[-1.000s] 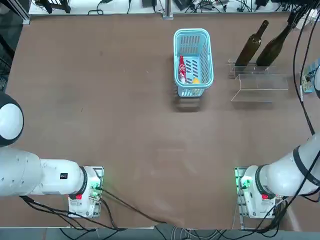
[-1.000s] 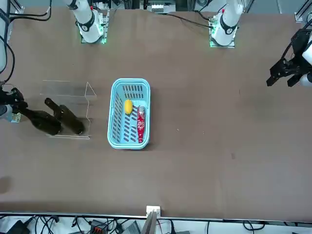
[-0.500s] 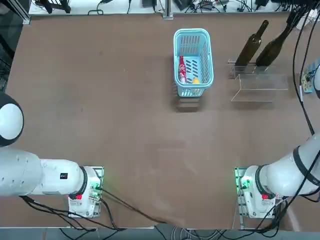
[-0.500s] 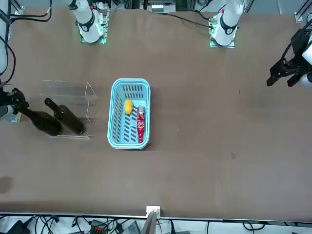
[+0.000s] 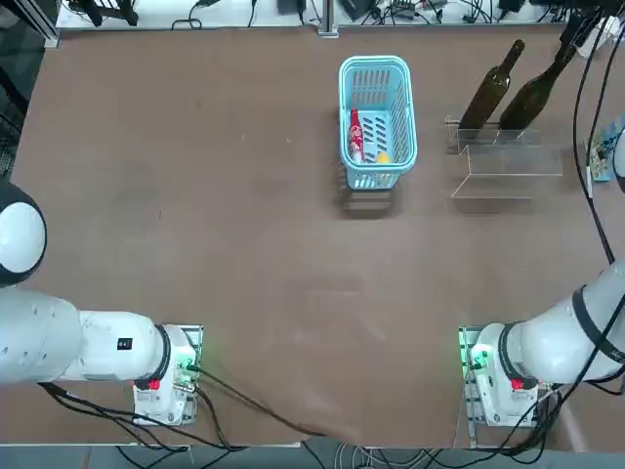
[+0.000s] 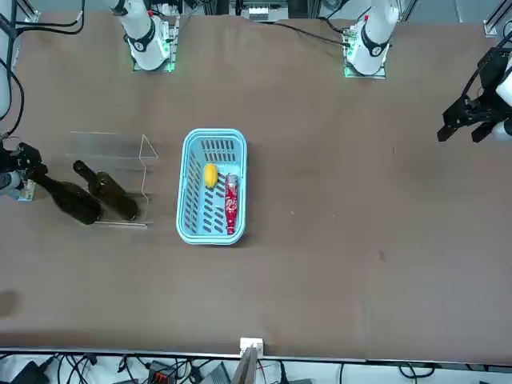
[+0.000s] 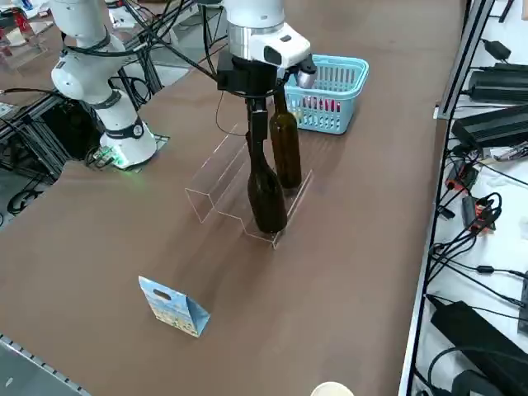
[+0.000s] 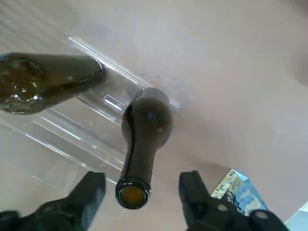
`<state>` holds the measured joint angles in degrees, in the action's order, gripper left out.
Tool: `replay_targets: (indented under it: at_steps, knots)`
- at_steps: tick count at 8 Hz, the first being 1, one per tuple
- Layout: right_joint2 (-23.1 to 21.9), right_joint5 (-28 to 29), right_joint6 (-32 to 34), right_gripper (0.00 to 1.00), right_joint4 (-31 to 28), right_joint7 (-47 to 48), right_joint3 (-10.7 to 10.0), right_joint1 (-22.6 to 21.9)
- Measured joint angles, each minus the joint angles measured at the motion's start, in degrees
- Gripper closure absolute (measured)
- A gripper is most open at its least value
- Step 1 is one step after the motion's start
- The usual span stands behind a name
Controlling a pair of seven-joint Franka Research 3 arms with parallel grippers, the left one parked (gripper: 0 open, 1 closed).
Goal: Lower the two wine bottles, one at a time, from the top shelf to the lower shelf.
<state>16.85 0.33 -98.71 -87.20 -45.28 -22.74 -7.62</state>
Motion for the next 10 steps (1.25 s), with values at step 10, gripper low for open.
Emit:
replay_targets:
  at_steps: [10]
  knots:
    - [-15.1, 0.6, 21.5, 0.0, 7.0, 32.1, 11.2, -0.5]
